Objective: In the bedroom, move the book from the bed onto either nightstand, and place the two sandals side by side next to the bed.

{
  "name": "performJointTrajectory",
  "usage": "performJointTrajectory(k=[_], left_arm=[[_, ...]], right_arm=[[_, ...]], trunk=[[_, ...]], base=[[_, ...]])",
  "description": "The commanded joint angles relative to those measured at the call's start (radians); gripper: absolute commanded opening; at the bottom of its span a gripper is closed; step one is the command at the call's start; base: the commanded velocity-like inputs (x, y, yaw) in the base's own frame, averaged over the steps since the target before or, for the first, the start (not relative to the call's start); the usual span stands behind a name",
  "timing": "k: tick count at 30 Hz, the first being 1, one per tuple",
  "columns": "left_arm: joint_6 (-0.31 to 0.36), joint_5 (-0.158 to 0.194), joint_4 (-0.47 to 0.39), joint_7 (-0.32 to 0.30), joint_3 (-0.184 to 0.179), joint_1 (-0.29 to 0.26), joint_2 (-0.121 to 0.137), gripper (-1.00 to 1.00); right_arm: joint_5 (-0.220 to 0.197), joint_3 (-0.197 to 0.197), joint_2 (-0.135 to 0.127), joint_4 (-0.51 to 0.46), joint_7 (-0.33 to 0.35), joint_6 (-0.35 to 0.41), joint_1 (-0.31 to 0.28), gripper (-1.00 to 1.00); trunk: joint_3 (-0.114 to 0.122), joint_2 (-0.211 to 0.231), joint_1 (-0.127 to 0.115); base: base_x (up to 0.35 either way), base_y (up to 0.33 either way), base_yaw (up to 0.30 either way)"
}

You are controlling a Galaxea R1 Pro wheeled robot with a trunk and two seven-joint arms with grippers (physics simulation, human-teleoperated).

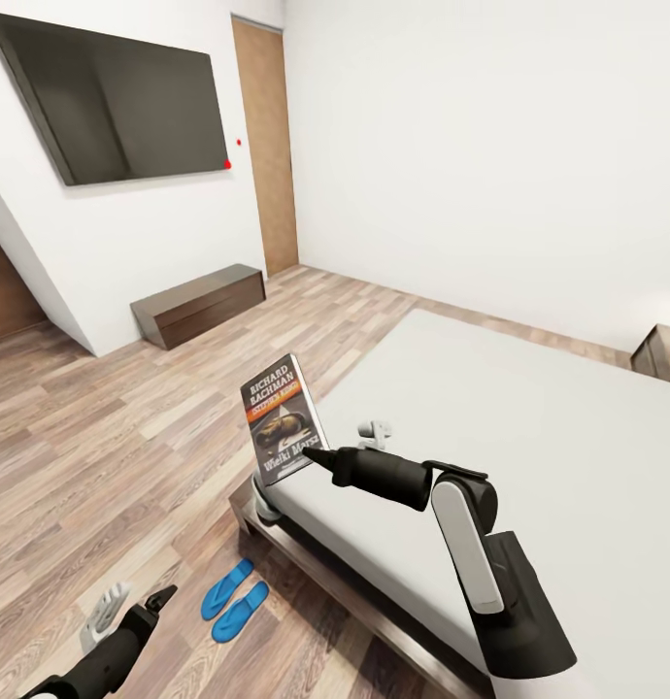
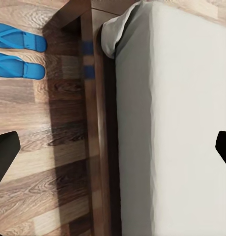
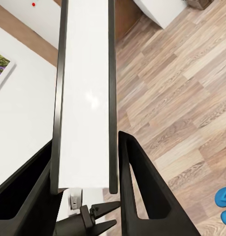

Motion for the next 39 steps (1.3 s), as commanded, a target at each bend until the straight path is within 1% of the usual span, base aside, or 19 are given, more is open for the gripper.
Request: performJointTrajectory(k=[1, 21, 30, 33, 34, 35, 38, 39], left_arm=[[0.004, 0.011, -0.002, 0.008, 0.001, 0.000, 0.000, 1.00], [0.004, 0.011, 0.000, 0.008, 0.001, 0.000, 0.000, 1.00], [0.007, 0.016, 0.001, 0.006, 0.001, 0.000, 0.001, 1.00], [0.012, 0.016, -0.007, -0.010, 0.000, 0.000, 0.002, 1.00], [0.013, 0.016, -0.011, -0.021, 0.000, 0.001, 0.003, 1.00], [0.015, 0.015, -0.012, -0.046, 0.000, 0.001, 0.003, 1.00], [0.016, 0.013, -0.012, -0.064, 0.000, 0.001, 0.003, 1.00], [0.016, 0.012, -0.006, -0.082, 0.001, 0.002, 0.003, 1.00]], right_arm=[[0.008, -0.001, 0.001, 0.000, 0.008, 0.004, -0.001, -1.00], [0.008, 0.002, 0.002, 0.000, 0.007, 0.003, -0.001, -1.00], [0.008, 0.002, 0.002, 0.000, 0.010, 0.002, 0.000, -1.00], [0.008, 0.002, 0.002, 0.000, 0.011, 0.002, 0.000, -1.00], [0.008, 0.002, 0.002, 0.000, 0.012, 0.001, 0.000, -1.00], [0.008, 0.002, 0.001, 0.000, 0.012, 0.001, 0.000, -1.00], [0.008, 0.002, 0.001, 0.000, 0.012, 0.001, 0.000, -1.00], [0.008, 0.001, 0.001, 0.000, 0.013, 0.000, 0.000, -1.00]], trunk=[[0.000, -0.002, 0.001], [0.032, -0.002, 0.001], [0.047, -0.002, 0.001], [0.052, -0.002, 0.001], [0.054, -0.002, 0.001], [0.055, -0.002, 0.001], [0.060, -0.002, 0.001], [0.062, -0.002, 0.001]], base=[[0.000, 0.000, 0.000], [0.000, 0.000, 0.000], [0.000, 0.000, 0.000], [0.000, 0.000, 0.000], [0.000, 0.000, 0.000], [0.000, 0.000, 0.000], [0.000, 0.000, 0.000], [0.000, 0.000, 0.000]])
